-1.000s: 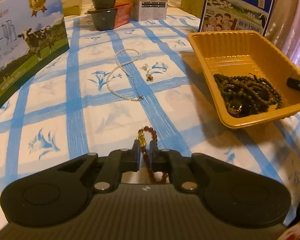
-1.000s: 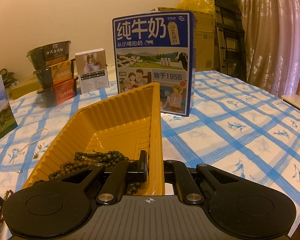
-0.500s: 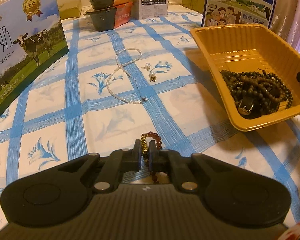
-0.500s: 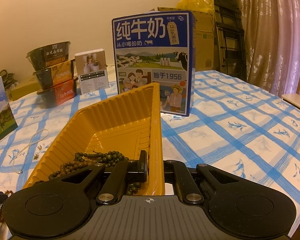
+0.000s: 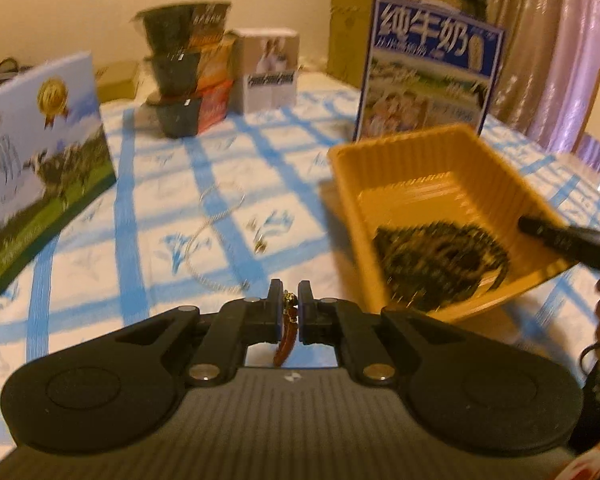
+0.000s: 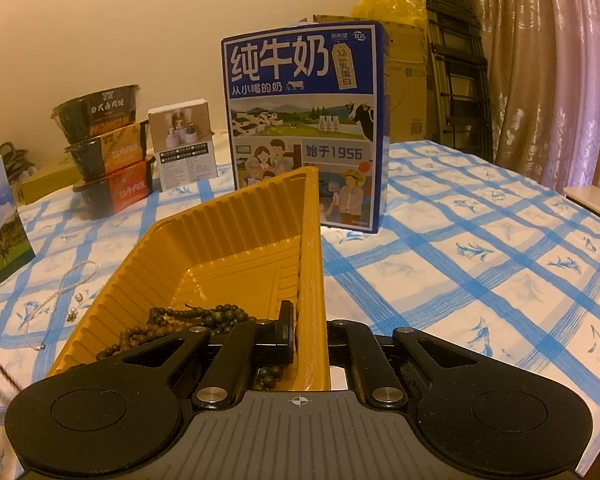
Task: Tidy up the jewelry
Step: 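Lift and carry the red bracelet over the orange tray with the left gripper, then open the left gripper to drop the red bracelet into the tray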
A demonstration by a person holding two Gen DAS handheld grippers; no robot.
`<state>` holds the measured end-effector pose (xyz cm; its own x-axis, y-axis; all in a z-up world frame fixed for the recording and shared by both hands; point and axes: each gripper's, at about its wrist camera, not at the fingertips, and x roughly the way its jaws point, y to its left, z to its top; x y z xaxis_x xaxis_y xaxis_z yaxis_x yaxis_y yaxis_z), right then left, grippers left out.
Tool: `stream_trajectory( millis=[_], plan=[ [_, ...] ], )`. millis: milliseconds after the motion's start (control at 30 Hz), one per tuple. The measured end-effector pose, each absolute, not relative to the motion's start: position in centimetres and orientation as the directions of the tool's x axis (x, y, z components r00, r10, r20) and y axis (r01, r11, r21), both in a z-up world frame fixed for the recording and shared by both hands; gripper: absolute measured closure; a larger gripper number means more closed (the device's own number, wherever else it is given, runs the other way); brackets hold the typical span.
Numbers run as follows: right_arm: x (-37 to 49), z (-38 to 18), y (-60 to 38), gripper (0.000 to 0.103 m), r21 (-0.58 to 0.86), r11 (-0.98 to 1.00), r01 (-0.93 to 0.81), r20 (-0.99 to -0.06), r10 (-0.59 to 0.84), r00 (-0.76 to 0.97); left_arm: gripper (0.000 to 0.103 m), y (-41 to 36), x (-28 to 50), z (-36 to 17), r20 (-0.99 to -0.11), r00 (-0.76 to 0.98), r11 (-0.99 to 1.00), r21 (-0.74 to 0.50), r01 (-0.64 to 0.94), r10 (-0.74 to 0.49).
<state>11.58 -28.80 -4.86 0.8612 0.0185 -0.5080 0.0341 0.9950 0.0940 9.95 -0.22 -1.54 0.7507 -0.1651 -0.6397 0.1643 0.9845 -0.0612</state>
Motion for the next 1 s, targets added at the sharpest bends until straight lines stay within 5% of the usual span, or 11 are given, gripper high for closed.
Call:
stream_trajectory(
  millis=[567, 900, 1000],
  plan=[
    [12.3, -4.5, -29.1, 0.096, 0.128, 0.991, 0.035, -0.506, 0.035, 0.862, 0.097, -8.6, 15.6, 3.6, -0.513, 0.745, 0.902, -0.182, 0.391, -0.426],
    [12.1, -4.6, -29.1, 0.096, 0.133, 0.991, 0.029, -0.501, 0.042, 0.865, 0.096, -10.6, 18.2, -3.1, -0.658, 0.658, 0.929, -0.210, 0.305, -0.365],
    [12.1, -4.6, -29.2, 0.096, 0.132, 0.991, 0.030, -0.500, 0.041, 0.865, 0.087, -9.4, 17.1, -3.5, -0.657, 0.667, 0.935, -0.207, 0.289, -0.352]
  ],
)
